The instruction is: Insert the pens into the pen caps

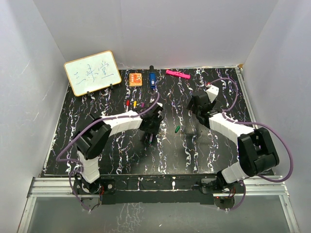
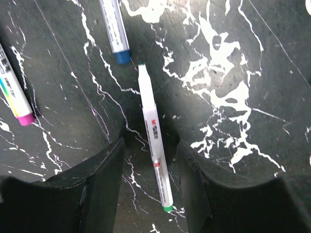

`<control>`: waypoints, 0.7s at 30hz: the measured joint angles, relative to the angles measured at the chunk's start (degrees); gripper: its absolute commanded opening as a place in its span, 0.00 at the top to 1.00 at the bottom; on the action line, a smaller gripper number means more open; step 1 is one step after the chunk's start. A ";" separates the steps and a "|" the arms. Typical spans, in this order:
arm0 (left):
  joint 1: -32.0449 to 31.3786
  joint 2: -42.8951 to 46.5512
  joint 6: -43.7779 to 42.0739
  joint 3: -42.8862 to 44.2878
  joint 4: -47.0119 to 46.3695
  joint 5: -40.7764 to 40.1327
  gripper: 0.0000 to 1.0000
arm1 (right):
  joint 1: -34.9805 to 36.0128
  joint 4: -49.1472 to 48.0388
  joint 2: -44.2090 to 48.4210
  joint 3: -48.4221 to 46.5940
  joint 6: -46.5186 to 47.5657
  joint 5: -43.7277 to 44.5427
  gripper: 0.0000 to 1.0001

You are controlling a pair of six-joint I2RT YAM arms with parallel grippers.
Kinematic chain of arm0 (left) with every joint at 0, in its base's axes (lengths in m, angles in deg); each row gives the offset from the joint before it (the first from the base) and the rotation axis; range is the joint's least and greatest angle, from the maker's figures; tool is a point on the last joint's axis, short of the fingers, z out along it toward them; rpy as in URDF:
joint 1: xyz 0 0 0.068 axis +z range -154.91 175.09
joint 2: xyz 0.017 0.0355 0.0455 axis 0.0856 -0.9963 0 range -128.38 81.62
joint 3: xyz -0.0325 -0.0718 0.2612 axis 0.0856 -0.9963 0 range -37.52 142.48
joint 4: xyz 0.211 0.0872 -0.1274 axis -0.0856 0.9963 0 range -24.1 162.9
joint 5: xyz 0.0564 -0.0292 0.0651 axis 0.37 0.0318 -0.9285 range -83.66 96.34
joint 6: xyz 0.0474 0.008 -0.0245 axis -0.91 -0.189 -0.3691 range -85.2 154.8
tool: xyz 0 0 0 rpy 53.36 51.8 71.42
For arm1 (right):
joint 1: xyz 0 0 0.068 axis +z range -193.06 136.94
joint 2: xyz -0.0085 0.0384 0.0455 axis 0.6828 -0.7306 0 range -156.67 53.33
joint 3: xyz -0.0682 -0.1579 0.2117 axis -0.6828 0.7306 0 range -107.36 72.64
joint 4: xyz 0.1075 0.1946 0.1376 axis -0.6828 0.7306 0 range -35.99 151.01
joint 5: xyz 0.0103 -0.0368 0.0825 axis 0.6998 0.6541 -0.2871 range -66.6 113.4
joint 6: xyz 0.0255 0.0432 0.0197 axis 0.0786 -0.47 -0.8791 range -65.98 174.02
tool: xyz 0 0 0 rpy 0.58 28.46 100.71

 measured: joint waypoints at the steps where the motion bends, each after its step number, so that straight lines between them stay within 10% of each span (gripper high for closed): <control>1: -0.07 -0.85 0.00 1.33 1.38 -0.50 0.54 | 0.00 0.00 0.09 0.00 -0.07 -0.13 0.40; 8: -0.26 -4.13 0.50 6.51 7.32 -1.95 0.58 | 0.00 0.00 1.66 0.00 -1.01 -0.63 0.42; 21: -0.11 -3.74 0.35 6.34 10.64 -0.96 1.00 | 0.00 0.61 2.29 0.00 -2.16 -2.47 0.48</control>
